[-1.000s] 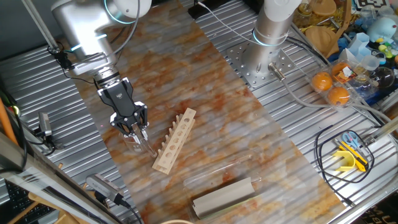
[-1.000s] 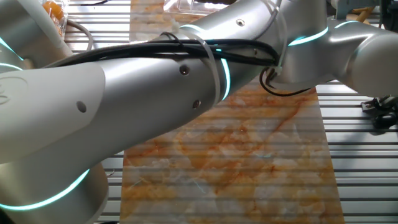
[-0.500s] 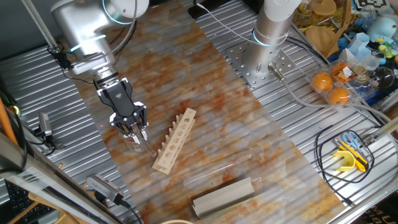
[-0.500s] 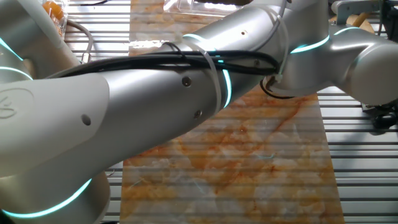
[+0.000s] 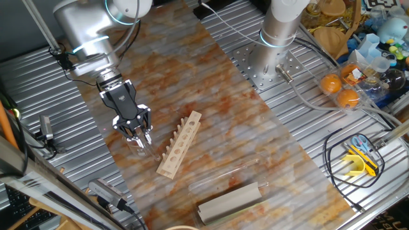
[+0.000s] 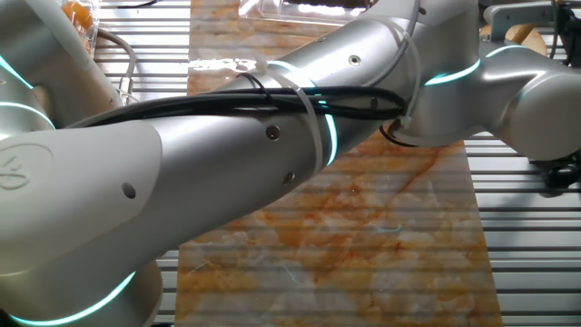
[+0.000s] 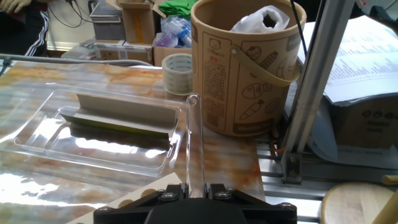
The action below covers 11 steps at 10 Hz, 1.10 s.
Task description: Pour out the test tube
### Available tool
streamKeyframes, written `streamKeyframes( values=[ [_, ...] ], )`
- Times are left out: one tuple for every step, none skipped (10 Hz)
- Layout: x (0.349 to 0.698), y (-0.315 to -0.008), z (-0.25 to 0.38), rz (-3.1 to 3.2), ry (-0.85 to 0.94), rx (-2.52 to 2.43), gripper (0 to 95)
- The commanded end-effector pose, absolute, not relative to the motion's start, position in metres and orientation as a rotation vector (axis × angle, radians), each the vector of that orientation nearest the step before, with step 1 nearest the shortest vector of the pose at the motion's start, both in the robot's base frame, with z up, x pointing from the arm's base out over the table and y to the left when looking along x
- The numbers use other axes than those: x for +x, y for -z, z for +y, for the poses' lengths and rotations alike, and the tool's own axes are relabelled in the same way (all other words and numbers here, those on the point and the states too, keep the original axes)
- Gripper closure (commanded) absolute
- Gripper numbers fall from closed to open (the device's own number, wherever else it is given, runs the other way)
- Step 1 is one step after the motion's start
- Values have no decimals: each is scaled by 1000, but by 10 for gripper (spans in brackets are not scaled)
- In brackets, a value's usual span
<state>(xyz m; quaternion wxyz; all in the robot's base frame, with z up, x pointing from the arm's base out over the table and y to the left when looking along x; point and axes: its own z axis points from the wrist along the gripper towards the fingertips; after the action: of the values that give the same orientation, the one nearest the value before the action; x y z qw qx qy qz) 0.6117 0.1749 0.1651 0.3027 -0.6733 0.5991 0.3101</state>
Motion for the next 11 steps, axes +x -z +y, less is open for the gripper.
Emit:
streamKeyframes(
  values=[
    [612,-163,177,1596,-820,-1773,950],
    [612,-163,178,1596,-819,-1772,950],
    [612,-162,178,1595,-816,-1774,950],
    [612,-162,178,1594,-816,-1774,950],
    [613,-161,178,1594,-812,-1775,950],
    [613,-159,179,1594,-808,-1775,950],
    [613,-159,181,1598,-809,-1771,950],
    [613,-157,183,1604,-808,-1765,950],
    [614,-156,184,1605,-807,-1763,950],
    [614,-155,185,1605,-806,-1762,950],
    [614,-154,185,1603,-805,-1763,950]
  ],
)
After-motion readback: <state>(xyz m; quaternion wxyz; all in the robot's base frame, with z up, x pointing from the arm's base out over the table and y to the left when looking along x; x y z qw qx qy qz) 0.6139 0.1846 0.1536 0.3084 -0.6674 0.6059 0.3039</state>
